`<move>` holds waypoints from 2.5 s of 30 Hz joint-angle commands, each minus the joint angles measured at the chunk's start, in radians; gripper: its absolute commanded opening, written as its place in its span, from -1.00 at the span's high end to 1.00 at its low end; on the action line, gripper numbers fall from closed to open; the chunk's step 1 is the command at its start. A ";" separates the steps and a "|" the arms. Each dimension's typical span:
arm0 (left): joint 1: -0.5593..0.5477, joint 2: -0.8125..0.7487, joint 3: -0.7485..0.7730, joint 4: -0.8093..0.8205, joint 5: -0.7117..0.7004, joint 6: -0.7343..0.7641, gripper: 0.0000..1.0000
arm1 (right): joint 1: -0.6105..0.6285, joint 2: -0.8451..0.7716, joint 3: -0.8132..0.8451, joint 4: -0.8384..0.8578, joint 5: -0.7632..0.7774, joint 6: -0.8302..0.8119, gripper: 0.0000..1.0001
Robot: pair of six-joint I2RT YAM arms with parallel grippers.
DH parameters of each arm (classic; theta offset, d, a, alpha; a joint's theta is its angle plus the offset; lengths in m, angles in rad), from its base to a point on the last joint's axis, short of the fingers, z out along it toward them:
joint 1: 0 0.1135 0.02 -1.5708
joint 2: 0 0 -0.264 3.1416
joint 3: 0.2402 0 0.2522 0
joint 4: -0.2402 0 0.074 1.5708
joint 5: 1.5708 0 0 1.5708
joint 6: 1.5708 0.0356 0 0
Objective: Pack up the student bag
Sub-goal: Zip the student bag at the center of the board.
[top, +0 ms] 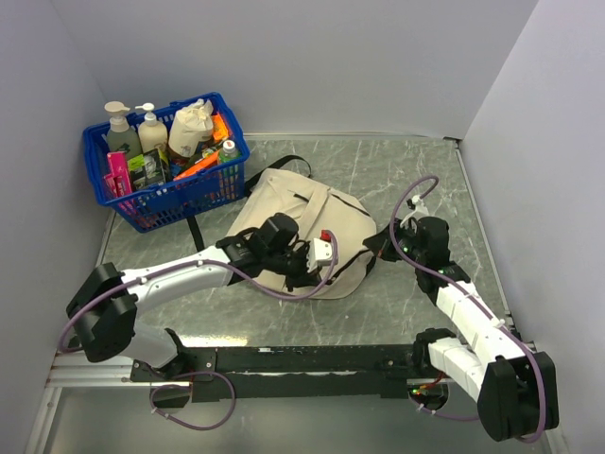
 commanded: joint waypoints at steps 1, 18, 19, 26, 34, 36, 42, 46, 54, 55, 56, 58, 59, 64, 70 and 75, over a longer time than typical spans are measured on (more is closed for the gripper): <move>-0.004 -0.065 -0.034 -0.011 0.005 0.034 0.98 | -0.006 0.001 0.059 0.038 0.059 0.000 1.00; -0.001 -0.085 -0.068 0.188 -0.129 -0.035 0.98 | 0.360 -0.321 -0.151 0.092 0.261 -0.152 0.23; 0.000 -0.077 -0.053 0.208 -0.149 -0.046 0.98 | 0.373 -0.342 -0.168 0.075 0.271 -0.146 0.18; 0.003 0.004 0.010 0.267 -0.138 -0.080 0.98 | 0.469 -0.413 -0.199 -0.020 0.362 -0.106 0.06; -0.009 0.077 0.085 0.250 -0.147 -0.043 0.98 | 0.552 -0.446 -0.184 -0.028 0.424 -0.170 0.05; -0.009 0.082 0.099 0.244 -0.155 -0.043 0.98 | 0.554 -0.489 -0.208 0.022 0.415 -0.235 -0.03; -0.010 0.074 0.107 0.221 -0.160 -0.035 0.98 | 0.561 -0.513 -0.187 0.067 0.363 -0.322 -0.18; -0.010 0.053 0.105 0.187 -0.151 -0.008 0.98 | 0.567 -0.459 -0.190 0.134 0.363 -0.370 -0.34; -0.009 0.009 0.087 0.135 -0.146 0.074 0.98 | 0.621 -0.257 -0.148 0.237 0.324 -0.502 -0.37; -0.009 -0.001 0.084 0.139 -0.163 0.081 0.98 | 0.627 -0.243 -0.144 0.231 0.335 -0.517 -0.36; -0.009 -0.007 0.079 0.141 -0.169 0.098 0.98 | 0.632 -0.215 -0.130 0.224 0.343 -0.543 -0.34; -0.006 -0.018 0.072 0.149 -0.173 0.106 0.98 | 0.650 -0.194 -0.119 0.220 0.385 -0.560 -0.31; -0.006 -0.021 0.069 0.150 -0.161 0.109 0.98 | 0.658 -0.178 -0.107 0.223 0.401 -0.568 -0.30; -0.007 -0.033 0.056 0.150 -0.123 0.104 0.98 | 0.715 -0.106 -0.047 0.225 0.493 -0.647 -0.19; -0.007 -0.059 0.041 0.138 -0.117 0.094 0.96 | 0.730 -0.010 -0.009 0.254 0.521 -0.680 0.31; -0.006 -0.070 0.023 0.139 -0.114 0.077 0.83 | 0.738 0.007 0.011 0.228 0.534 -0.693 0.57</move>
